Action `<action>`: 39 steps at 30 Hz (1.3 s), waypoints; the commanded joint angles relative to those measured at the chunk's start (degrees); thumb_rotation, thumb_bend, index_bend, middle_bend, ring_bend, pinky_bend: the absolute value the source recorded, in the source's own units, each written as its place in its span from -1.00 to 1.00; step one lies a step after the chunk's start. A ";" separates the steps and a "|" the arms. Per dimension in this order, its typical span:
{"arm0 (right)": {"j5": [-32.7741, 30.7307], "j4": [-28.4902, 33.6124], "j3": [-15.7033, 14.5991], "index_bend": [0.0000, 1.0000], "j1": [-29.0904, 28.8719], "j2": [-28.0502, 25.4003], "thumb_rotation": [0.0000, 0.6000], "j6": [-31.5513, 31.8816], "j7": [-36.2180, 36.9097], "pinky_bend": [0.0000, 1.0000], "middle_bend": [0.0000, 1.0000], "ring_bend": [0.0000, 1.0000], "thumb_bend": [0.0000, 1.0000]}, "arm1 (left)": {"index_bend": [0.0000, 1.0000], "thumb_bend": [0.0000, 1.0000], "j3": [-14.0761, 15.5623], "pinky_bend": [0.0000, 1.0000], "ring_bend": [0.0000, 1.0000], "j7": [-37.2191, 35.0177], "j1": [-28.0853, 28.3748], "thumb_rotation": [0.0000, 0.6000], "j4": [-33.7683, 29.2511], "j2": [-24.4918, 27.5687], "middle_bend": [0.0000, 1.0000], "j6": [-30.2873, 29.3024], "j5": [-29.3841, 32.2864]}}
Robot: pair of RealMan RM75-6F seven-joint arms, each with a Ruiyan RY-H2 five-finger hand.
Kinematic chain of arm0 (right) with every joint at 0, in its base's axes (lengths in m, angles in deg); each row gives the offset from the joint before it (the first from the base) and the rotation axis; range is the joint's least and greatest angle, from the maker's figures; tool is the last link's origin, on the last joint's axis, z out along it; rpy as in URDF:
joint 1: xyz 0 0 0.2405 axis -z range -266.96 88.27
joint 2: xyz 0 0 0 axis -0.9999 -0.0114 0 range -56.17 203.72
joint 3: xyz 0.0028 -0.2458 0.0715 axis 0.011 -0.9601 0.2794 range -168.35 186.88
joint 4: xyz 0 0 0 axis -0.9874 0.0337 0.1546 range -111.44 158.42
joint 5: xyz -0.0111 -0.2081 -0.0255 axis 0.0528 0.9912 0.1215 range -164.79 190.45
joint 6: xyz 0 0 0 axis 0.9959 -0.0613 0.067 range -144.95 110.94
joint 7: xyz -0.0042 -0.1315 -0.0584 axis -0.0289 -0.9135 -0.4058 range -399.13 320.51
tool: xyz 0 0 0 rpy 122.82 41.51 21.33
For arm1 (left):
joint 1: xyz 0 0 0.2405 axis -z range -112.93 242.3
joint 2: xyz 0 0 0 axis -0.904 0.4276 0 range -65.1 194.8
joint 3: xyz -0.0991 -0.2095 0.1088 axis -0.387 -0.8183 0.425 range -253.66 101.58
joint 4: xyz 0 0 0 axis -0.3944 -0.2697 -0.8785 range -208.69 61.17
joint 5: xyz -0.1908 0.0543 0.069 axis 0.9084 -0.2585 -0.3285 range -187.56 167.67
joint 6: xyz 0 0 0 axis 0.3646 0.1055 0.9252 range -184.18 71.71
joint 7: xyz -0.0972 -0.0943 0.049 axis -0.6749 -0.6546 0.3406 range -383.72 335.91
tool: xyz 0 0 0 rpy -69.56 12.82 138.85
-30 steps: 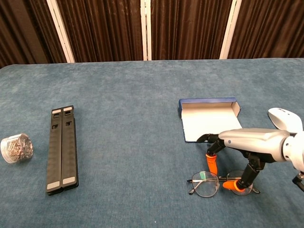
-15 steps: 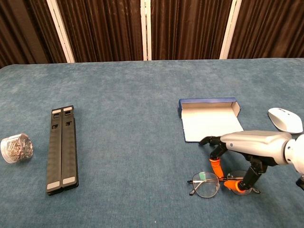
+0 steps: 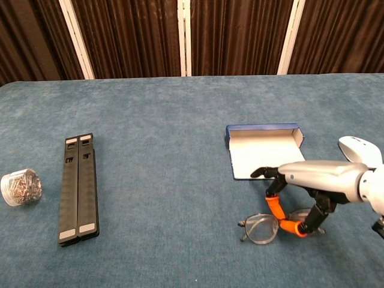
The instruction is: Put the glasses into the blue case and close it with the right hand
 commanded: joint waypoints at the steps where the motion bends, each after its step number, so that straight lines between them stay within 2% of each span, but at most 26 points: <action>1: -0.24 0.42 0.52 0.27 -0.17 -0.44 1.00 0.00 0.54 -1.00 -1.00 -1.00 -0.26 | -1.00 -1.00 -0.01 -1.00 -1.00 -0.08 0.02 1.00 0.01 0.04 -1.00 0.03 0.03; 13: -3.11 -0.45 5.25 0.28 -2.16 -1.38 1.00 -0.06 3.15 -1.00 -1.00 -1.00 -0.25 | -1.00 -1.00 -0.36 -1.00 -1.00 -1.08 0.37 1.00 0.42 0.27 -1.00 0.78 0.94; 17: -6.99 -4.94 9.77 0.28 -4.63 -0.45 1.00 -0.87 4.95 -1.00 -1.00 -1.00 -0.25 | -1.00 -1.00 -0.79 -1.00 -1.00 -1.95 0.65 1.00 0.72 0.51 -1.00 1.56 2.15; 22: -10.03 -10.65 12.18 0.28 -6.54 1.36 1.00 -1.77 6.44 -1.00 -1.00 -1.00 -0.25 | -1.00 -1.00 -1.47 -1.00 -1.00 -3.25 0.62 1.00 0.93 0.96 -1.00 1.62 3.47; 31: -13.66 -19.46 12.43 0.28 -8.64 6.33 1.00 -1.84 5.32 -1.00 -1.00 -1.00 -0.25 | -1.00 -1.00 -1.75 -1.00 -1.00 -4.78 0.57 1.00 1.17 1.60 -1.00 1.73 3.90; 39: -15.49 -23.93 12.20 0.28 -9.21 8.84 1.00 -1.38 3.77 -1.00 -1.00 -1.00 -0.25 | -1.00 -1.00 -1.75 -1.00 -1.00 -5.00 0.70 1.00 1.36 1.61 -1.00 2.02 4.10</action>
